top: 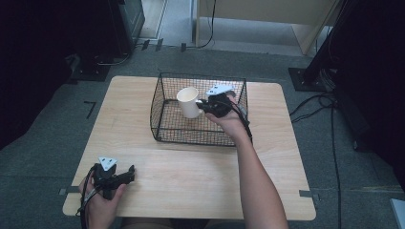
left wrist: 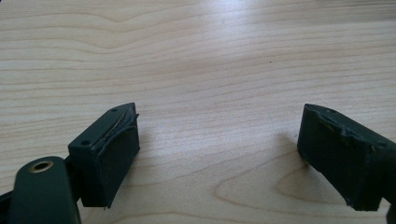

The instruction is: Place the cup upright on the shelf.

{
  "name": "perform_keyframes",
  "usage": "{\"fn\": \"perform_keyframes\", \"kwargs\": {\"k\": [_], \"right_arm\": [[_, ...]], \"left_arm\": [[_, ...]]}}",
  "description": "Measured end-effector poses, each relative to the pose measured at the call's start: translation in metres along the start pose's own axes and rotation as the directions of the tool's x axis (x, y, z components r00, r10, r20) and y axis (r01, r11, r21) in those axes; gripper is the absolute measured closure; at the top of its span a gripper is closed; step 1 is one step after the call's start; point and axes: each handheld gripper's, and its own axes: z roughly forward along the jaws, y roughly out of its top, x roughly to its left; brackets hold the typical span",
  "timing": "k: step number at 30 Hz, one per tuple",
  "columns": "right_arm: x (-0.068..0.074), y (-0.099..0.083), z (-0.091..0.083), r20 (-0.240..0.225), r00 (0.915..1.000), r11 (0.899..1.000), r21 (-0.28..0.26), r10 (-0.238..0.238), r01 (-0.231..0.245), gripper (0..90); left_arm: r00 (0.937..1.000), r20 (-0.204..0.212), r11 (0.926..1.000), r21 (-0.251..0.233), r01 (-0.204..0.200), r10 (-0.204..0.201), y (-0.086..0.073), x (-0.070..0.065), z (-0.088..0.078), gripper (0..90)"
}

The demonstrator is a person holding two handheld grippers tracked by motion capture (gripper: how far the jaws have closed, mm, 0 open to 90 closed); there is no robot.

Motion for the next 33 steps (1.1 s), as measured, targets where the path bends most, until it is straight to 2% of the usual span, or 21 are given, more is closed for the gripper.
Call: {"fn": "perform_keyframes", "kwargs": {"k": [10, 13, 20, 24, 26, 33], "right_arm": [[-0.002, -0.005, 0.007, 0.014, 0.9999, 0.999, 0.044, -0.006, 0.005, 80.8], [-0.002, -0.007, 0.011, 0.018, 0.9998, 0.997, 0.075, -0.010, 0.008, 80.8], [-0.003, -0.009, 0.012, 0.019, 0.9998, 0.996, 0.085, -0.011, 0.009, 80.7], [-0.003, -0.011, 0.012, 0.029, 0.9995, 0.993, 0.118, -0.011, 0.007, 80.6], [-0.004, -0.013, 0.013, 0.050, 0.9983, 0.987, 0.162, -0.028, 0.020, 80.5], [-0.003, -0.016, 0.016, 0.067, 0.9970, 0.979, 0.203, -0.040, 0.026, 80.2]], "left_arm": [[1.0000, 0.001, 1.0000, 0.000, 0.000, 0.000, 0.000, 0.000, 0.000, 13.2], [1.0000, 0.001, 1.0000, 0.002, -0.001, 0.001, 0.000, 0.000, 0.000, 13.1], [1.0000, 0.000, 1.0000, 0.001, -0.001, 0.001, 0.000, 0.000, 0.000, 13.2], [1.0000, 0.000, 1.0000, 0.001, -0.001, 0.001, 0.000, 0.000, 0.000, 13.1], [1.0000, 0.000, 1.0000, 0.001, 0.000, 0.000, 0.000, 0.000, 0.000, 13.2], [1.0000, 0.001, 1.0000, 0.001, 0.000, 0.000, 0.000, 0.000, 0.000, 13.1]]}}
